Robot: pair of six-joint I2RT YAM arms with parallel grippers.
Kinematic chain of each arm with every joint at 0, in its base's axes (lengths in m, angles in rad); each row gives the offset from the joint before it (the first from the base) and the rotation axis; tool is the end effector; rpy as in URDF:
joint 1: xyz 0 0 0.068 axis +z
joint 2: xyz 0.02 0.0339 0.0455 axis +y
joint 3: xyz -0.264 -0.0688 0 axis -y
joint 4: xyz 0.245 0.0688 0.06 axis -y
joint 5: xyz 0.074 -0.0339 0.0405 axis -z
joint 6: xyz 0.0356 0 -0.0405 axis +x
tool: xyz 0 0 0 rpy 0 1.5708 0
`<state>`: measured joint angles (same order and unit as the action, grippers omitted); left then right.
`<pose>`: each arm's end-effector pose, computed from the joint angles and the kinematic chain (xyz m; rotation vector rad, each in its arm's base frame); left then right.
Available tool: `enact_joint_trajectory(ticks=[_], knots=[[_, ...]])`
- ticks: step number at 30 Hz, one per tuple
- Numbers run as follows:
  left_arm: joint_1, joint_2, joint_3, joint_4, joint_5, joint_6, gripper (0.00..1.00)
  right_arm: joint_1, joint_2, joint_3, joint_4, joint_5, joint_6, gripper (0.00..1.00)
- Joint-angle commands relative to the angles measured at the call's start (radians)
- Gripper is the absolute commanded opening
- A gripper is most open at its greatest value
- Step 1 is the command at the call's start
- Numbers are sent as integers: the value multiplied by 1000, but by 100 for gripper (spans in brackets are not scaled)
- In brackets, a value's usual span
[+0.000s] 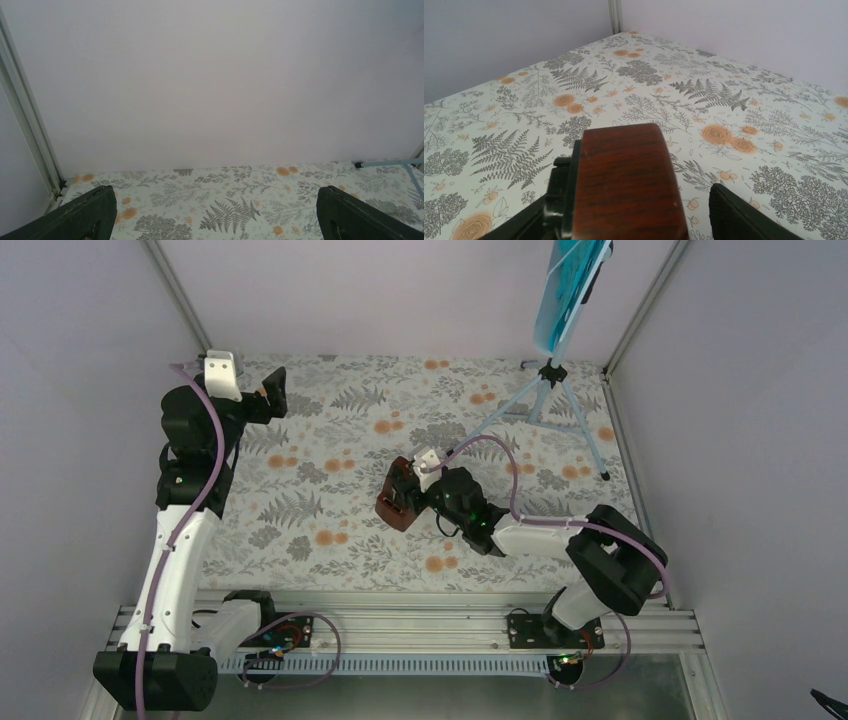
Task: Pack up the instrument practice props
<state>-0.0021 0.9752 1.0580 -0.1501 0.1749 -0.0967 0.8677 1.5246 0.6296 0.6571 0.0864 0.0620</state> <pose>0.2199 -0.0067 0.4048 0.0566 1.6406 -0.2188 0.2055 0.2377 0.1978 -0.6657 1.7222 0.5793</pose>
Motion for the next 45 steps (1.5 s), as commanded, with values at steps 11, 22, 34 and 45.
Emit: enact_joint_trajectory(ticks=[11, 22, 34, 45], knots=[[4, -7, -9, 22, 8, 7, 100, -19, -182, -3, -115, -112, -58, 100], [-80, 19, -44, 142, 382, 22, 100, -221, -593, -103, -390, -58, 99, 100], [-281, -90, -489, 537, 475, -293, 100, -446, -807, -292, -424, -239, 204, 99], [-469, 125, -617, 582, 469, 42, 99, -447, -953, -353, -418, -299, 197, 100]])
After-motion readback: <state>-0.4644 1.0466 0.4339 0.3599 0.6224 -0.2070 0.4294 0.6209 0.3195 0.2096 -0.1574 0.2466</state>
